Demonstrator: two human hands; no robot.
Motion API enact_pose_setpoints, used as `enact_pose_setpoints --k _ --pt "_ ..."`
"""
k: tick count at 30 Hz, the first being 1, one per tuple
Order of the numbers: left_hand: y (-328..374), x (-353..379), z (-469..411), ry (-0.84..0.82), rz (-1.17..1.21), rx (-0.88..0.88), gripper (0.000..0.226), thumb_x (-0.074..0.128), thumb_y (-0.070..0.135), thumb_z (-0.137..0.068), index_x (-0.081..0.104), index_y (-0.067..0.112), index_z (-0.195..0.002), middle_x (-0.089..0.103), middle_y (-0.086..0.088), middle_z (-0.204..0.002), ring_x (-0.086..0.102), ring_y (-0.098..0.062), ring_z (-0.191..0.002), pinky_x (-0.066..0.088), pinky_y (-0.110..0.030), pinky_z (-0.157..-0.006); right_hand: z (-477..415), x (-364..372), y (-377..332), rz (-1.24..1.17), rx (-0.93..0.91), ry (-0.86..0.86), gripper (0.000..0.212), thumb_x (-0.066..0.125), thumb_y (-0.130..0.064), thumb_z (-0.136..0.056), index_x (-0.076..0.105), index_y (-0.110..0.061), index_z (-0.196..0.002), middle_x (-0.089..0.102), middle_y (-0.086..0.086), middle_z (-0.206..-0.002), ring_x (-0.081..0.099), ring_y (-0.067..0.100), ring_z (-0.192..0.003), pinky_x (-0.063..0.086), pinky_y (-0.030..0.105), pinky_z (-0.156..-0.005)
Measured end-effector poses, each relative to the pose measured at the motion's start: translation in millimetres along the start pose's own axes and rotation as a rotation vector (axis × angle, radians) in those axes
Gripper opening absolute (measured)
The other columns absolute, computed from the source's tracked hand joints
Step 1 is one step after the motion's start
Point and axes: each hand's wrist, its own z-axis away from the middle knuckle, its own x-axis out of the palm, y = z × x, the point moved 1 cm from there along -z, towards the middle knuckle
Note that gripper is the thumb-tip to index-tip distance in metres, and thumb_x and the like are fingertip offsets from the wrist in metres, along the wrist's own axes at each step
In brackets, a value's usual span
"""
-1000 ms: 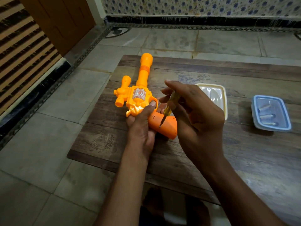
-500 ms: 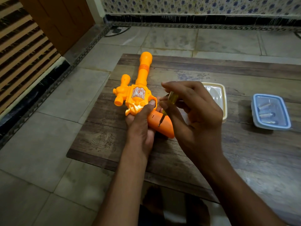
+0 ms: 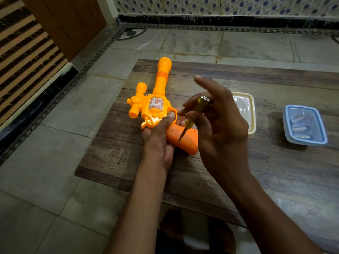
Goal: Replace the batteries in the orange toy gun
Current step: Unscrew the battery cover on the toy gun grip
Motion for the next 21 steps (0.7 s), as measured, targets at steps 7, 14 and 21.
enact_pose_setpoints --k 7,14,21 --pt "-2.1 -2.7 -3.8 0.032 0.012 -0.013 0.052 0.071 -0.004 -0.087 0.058 0.008 -0.137 0.074 -0.019 -0.120 0.075 -0.032 -0.102 0.063 -0.053 -0.082 1.3 -1.3 -1.5 0.019 -0.009 -0.025 0.031 0.059 -0.001 -0.097 0.062 0.002 -0.128 0.062 0.015 -0.116 0.068 0.029 -0.104 0.056 0.047 -0.085" --pt "-3.0 -2.4 -4.6 0.013 -0.004 0.011 0.055 0.069 -0.006 -0.088 0.057 0.009 -0.140 0.072 -0.019 -0.124 0.073 -0.035 -0.108 0.060 -0.056 -0.089 -0.6 -2.6 -1.0 0.075 -0.068 -0.022 0.044 0.053 0.010 -0.094 0.055 0.005 -0.138 0.065 0.014 -0.115 0.068 0.024 -0.105 0.056 0.040 -0.087" --pt "-1.6 -1.6 -2.7 0.015 -0.022 -0.005 0.038 0.069 -0.006 -0.088 0.064 0.014 -0.120 0.080 -0.009 -0.096 0.078 -0.025 -0.086 0.059 -0.058 -0.088 0.0 -1.6 -0.2 0.108 -0.074 0.007 0.041 0.062 0.006 -0.094 0.060 0.001 -0.135 0.061 0.015 -0.103 0.068 0.028 -0.095 0.055 0.043 -0.078"
